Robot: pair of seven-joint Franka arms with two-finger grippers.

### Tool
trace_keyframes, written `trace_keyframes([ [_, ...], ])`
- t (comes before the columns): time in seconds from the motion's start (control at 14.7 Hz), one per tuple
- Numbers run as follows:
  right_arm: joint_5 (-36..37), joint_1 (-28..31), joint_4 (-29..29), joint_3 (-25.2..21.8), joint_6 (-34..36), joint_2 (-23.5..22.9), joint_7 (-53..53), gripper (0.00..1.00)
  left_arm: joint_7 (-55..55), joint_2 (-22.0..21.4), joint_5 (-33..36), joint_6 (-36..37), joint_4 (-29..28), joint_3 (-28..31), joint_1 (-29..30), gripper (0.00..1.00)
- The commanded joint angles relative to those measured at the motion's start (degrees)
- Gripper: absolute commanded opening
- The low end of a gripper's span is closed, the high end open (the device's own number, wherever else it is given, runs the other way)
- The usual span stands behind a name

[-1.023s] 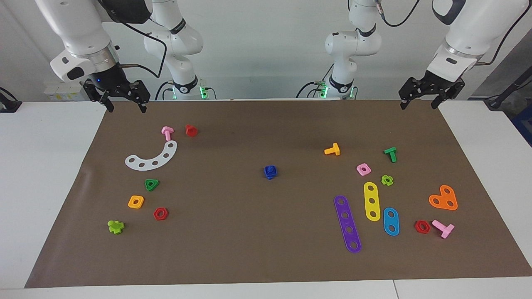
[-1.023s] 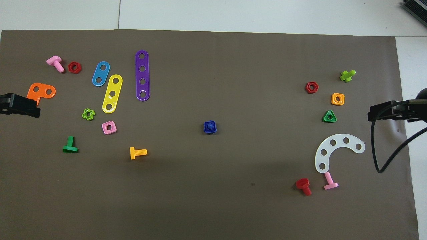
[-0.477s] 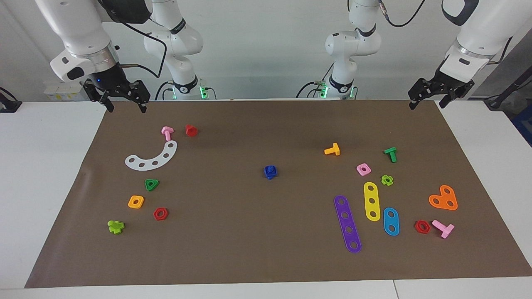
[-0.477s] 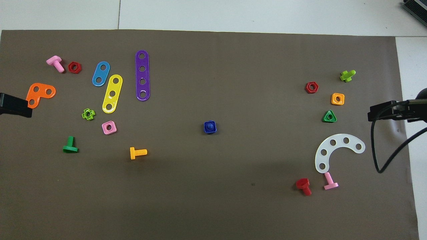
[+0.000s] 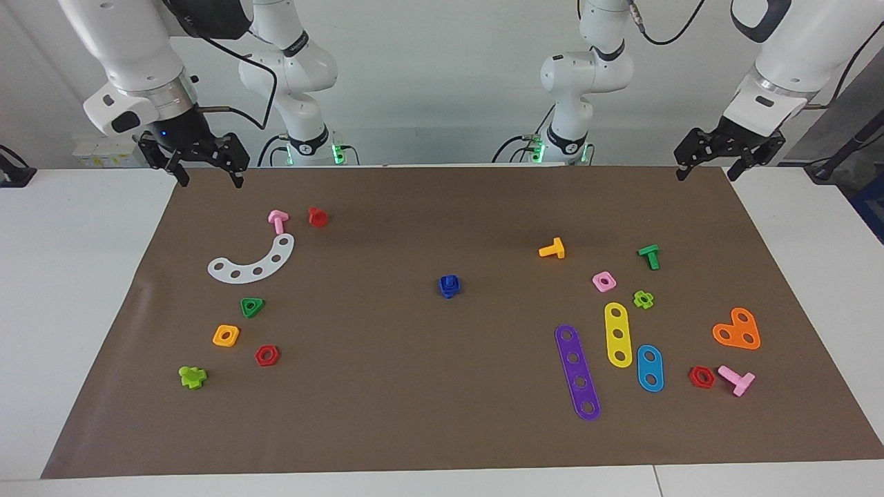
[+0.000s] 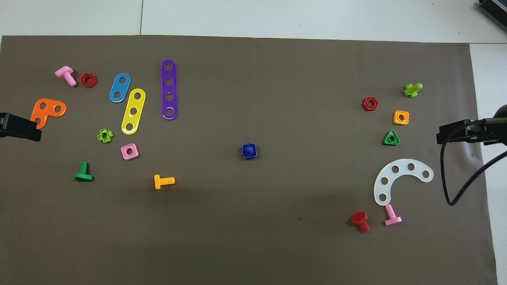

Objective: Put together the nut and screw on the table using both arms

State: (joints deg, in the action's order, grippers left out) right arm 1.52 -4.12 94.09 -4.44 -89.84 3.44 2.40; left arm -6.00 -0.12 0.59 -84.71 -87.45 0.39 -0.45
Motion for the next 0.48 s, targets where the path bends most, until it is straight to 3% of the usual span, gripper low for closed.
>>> trace_keyframes([
  [0.0,-0.2,0.1,0.2,-0.1,0.8,0.8,-1.3,1.00,-0.8,0.7,0.0,0.8,1.7,0.0,-0.4,1.00],
  [0.41,-0.2,0.1,0.2,-0.1,0.8,0.8,-1.3,1.00,-0.8,0.6,-0.2,0.9,1.7,-0.5,-0.4,1.00],
])
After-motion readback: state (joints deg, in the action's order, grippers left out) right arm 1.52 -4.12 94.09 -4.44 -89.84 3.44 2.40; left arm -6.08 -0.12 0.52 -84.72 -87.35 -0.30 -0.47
